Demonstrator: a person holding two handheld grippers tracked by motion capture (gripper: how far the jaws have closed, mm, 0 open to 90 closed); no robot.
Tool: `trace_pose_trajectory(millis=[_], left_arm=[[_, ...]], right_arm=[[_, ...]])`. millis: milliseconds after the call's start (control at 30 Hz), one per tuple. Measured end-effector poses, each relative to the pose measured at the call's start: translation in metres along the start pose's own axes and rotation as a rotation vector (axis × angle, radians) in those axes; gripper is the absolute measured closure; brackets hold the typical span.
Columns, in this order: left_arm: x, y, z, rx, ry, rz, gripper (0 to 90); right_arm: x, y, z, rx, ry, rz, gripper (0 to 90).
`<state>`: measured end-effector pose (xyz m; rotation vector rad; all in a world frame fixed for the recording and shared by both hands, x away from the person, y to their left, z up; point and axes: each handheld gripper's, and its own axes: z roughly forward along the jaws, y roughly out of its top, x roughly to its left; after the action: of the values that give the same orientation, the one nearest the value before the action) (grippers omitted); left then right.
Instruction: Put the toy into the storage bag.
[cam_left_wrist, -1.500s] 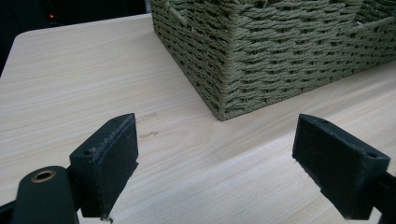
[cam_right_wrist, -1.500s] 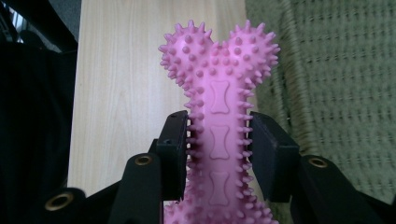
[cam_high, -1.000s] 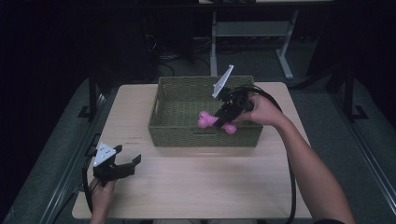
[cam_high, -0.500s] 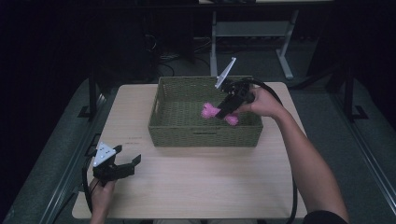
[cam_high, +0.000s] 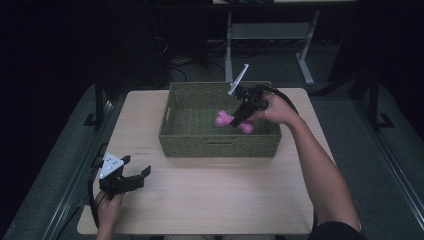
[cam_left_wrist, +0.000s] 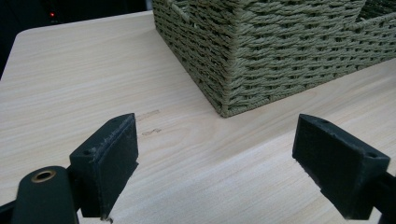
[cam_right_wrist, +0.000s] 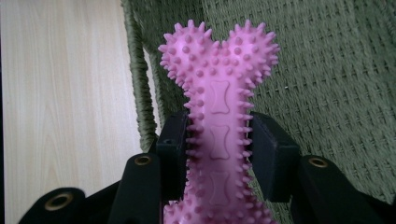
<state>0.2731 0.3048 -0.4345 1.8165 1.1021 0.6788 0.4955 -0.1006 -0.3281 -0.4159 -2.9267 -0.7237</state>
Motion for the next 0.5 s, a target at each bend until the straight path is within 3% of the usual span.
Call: trace_pose_trajectory(millis=[500], left_arm=[[-0.001,0.0,0.0,0.001,-0.002,0.002,13.9]], right_arm=[[-0.004,-0.003,0.018,0.026,0.015,0.015,58.3]])
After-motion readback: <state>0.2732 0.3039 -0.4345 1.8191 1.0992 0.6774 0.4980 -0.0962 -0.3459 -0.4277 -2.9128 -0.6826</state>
